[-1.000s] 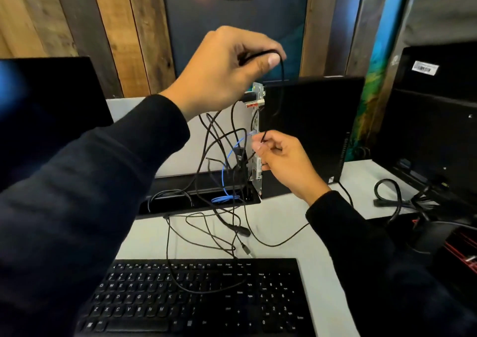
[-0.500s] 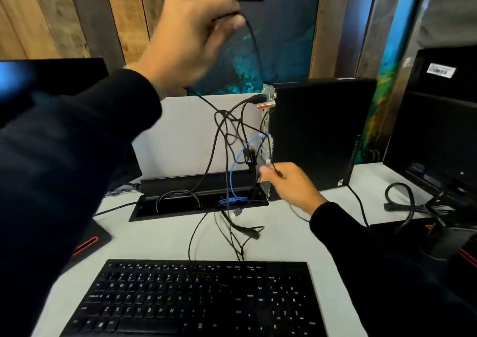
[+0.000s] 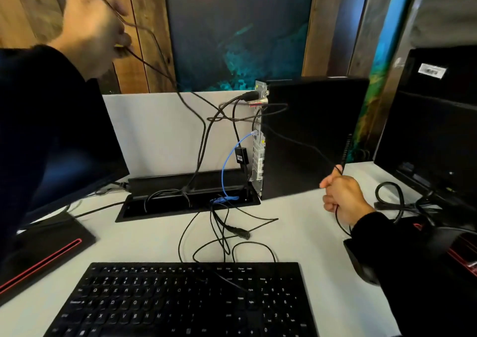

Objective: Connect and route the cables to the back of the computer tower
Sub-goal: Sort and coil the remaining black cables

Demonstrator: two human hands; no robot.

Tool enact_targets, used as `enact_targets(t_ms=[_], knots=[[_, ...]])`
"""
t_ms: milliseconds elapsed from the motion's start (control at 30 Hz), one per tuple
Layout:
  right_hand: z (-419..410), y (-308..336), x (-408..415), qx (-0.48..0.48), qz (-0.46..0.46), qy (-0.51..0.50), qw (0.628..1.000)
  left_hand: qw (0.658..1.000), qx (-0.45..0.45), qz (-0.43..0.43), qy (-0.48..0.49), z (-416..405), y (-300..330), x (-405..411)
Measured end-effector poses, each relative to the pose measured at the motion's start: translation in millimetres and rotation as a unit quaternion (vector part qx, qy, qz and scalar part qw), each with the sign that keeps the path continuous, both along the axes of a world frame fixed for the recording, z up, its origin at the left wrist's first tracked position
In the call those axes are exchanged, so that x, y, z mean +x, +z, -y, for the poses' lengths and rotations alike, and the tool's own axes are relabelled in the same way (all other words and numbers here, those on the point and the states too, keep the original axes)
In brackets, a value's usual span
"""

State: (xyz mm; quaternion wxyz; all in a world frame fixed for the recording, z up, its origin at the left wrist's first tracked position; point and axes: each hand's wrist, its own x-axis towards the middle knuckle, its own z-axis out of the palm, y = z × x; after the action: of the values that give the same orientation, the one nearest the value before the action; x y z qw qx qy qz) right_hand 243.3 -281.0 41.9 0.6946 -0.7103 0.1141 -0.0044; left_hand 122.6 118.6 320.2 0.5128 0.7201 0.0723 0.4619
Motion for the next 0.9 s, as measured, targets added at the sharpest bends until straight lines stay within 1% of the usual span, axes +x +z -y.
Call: enact_targets(t_ms=[33,67,100,167,200,233,300,333,367,400,433,467,500,567,600,667,700,767,833,900], knots=[[6.0,-2.6,0.5,-0.011,-0.021,-0.019,1.000,0.997,-0.057,-0.024,-0.040,-1.1,1.2,-0.2],[9.1,-4.4,-0.2,-0.030,-0.035,-0.031,0.998,0.993,-0.084,-0.056,-0.067,-1.9,0.7,-0.7],[11.2,-6.3,-0.8,-0.050,-0.042,-0.038,0.997,0.988,-0.090,-0.084,-0.088,-2.6,-2.2,-0.6],[13.4,-11.4,0.2,-0.094,-0.052,-0.053,0.993,0.980,-0.080,-0.125,-0.130,-2.5,-13.9,0.3],[14.4,-14.8,2.2,-0.132,-0.054,-0.056,0.988,0.977,-0.066,-0.141,-0.145,-1.1,-21.4,1.7],[16.0,-19.0,4.8,-0.188,-0.055,-0.055,0.979,0.974,-0.047,-0.164,-0.152,1.2,-30.6,3.9],[17.2,-25.9,8.8,-0.292,-0.046,-0.023,0.955,0.956,-0.008,-0.243,-0.164,6.5,-50.8,9.2],[15.4,-28.0,8.5,-0.310,-0.043,0.000,0.950,0.941,0.003,-0.290,-0.172,9.1,-61.6,11.8],[12.8,-27.1,5.2,-0.305,-0.040,0.022,0.951,0.925,0.008,-0.334,-0.182,11.6,-71.8,13.7],[9.9,-25.6,0.6,-0.292,-0.037,0.044,0.955,0.909,0.002,-0.368,-0.196,13.8,-82.2,14.8],[7.7,-23.0,-4.2,-0.267,-0.035,0.071,0.960,0.900,-0.013,-0.382,-0.209,14.1,-90.9,16.1],[6.9,-21.4,-7.8,-0.221,-0.037,0.103,0.969,0.899,-0.044,-0.376,-0.218,13.2,-98.4,17.7],[7.4,-19.6,-10.7,-0.153,-0.044,0.136,0.978,0.904,-0.087,-0.354,-0.221,10.0,-104.6,18.8],[11.0,-16.0,-11.5,0.000,-0.049,0.183,0.982,0.912,-0.164,-0.304,-0.221,-3.5,-116.8,23.2],[13.3,-14.0,-10.1,0.053,-0.038,0.178,0.982,0.918,-0.187,-0.276,-0.213,-12.0,-122.2,24.7],[16.3,-14.9,-2.9,0.087,-0.017,0.111,0.990,0.939,-0.189,-0.220,-0.186,-32.3,-133.3,25.0],[17.5,-16.8,1.5,0.075,-0.011,0.062,0.995,0.948,-0.166,-0.201,-0.182,-39.2,-137.6,22.2],[18.4,-19.2,8.4,-0.013,-0.010,-0.013,1.000,0.955,-0.097,-0.195,-0.200,-47.5,-146.3,13.8],[14.8,-21.4,10.9,-0.133,-0.017,-0.038,0.990,0.947,-0.023,-0.232,-0.220,-50.1,-155.4,9.2],[8.4,-21.9,9.6,-0.221,0.000,-0.053,0.974,0.932,0.013,-0.276,-0.235,-44.4,-162.4,9.0]])
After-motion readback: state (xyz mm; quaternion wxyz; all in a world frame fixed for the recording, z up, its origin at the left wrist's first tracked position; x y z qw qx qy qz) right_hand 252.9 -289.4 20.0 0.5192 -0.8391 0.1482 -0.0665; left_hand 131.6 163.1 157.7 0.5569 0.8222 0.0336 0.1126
